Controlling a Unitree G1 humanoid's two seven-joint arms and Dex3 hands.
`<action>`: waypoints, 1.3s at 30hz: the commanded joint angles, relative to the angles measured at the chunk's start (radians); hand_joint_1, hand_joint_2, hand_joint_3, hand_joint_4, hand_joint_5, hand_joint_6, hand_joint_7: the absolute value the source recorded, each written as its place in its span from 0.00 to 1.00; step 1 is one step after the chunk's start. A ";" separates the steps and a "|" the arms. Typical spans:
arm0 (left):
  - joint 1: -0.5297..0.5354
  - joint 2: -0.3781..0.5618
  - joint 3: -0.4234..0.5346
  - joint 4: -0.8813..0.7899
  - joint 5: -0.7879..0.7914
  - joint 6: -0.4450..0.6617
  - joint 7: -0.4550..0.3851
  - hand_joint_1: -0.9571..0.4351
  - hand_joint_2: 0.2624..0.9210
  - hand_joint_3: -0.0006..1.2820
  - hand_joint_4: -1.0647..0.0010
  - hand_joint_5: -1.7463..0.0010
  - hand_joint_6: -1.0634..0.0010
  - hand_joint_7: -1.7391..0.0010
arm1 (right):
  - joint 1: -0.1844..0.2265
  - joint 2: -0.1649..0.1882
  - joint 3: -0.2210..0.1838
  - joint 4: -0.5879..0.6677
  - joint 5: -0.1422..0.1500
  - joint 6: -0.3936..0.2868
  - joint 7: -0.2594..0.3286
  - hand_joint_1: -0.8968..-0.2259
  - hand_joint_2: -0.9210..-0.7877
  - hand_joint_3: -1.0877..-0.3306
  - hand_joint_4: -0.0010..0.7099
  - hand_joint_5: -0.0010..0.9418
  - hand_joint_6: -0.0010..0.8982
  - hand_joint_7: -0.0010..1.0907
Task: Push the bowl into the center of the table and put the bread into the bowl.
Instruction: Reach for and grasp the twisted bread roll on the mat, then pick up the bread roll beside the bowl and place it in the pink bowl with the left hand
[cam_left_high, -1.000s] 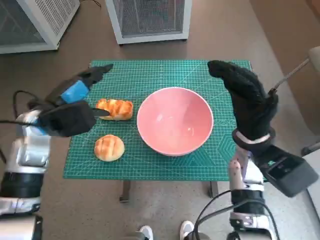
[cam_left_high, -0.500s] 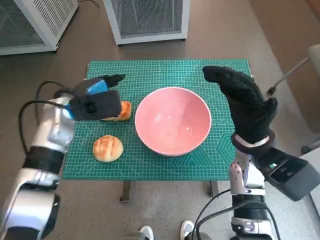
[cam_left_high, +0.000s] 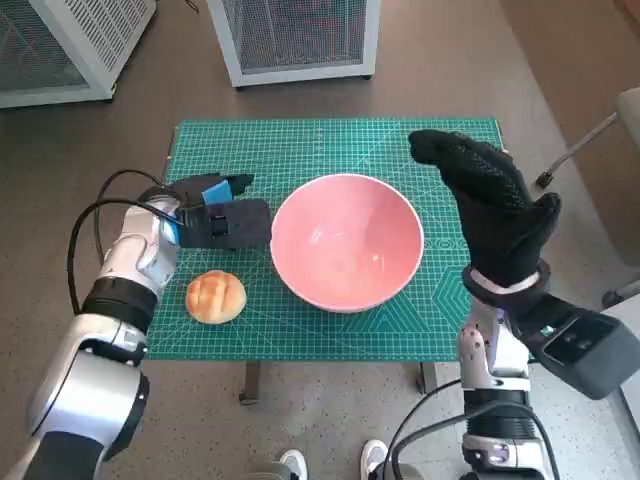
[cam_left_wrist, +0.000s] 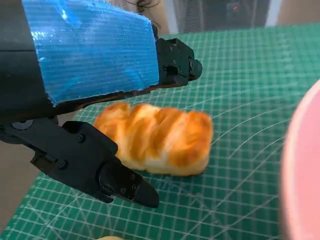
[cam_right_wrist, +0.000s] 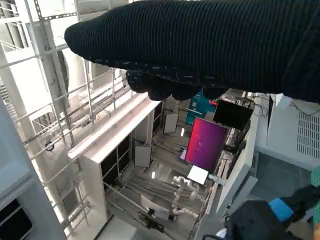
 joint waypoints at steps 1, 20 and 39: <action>-0.025 -0.010 -0.014 0.047 0.007 -0.008 0.016 0.47 0.74 0.00 0.92 1.00 0.82 0.99 | 0.025 0.004 0.000 -0.003 0.014 0.014 0.013 0.69 0.00 0.81 0.43 0.01 0.10 0.61; 0.009 0.013 -0.051 0.123 0.035 -0.083 0.194 0.51 0.95 0.09 0.42 0.92 0.49 0.58 | 0.030 0.018 -0.002 -0.002 0.046 0.027 0.029 0.71 0.00 0.81 0.44 0.01 0.11 0.60; 0.001 0.043 -0.047 0.124 0.033 -0.157 0.271 0.69 1.00 0.15 0.55 0.19 0.46 0.32 | 0.035 0.029 0.000 -0.017 0.065 0.054 0.052 0.71 0.00 0.81 0.44 0.01 0.12 0.59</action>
